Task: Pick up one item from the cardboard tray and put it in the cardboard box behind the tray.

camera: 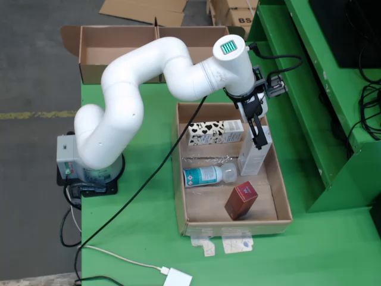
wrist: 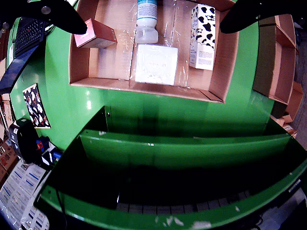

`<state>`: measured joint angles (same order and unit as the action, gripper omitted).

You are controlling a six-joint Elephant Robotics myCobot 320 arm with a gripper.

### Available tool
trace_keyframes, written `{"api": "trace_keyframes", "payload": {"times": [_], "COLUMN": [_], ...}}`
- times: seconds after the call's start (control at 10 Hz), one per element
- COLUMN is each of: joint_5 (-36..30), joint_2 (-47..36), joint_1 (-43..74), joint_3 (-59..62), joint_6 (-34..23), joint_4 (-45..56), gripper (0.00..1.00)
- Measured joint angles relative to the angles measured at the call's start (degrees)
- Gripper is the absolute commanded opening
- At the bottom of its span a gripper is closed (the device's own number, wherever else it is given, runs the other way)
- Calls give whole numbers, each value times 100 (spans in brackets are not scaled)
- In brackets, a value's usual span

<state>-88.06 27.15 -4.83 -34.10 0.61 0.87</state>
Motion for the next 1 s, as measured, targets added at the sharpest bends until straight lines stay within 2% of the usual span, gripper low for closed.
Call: {"api": "trace_keyframes", "payload": {"times": [0.3, 0.6, 1.0], "joint_5": [0, 167, 439], "joint_2": [194, 941, 2039], "joint_1": [-26, 0, 18], "joint_3": [572, 1284, 2409], "joint_6": [26, 44, 35], "joint_4": [211, 712, -377], "gripper": [100, 100, 100]}}
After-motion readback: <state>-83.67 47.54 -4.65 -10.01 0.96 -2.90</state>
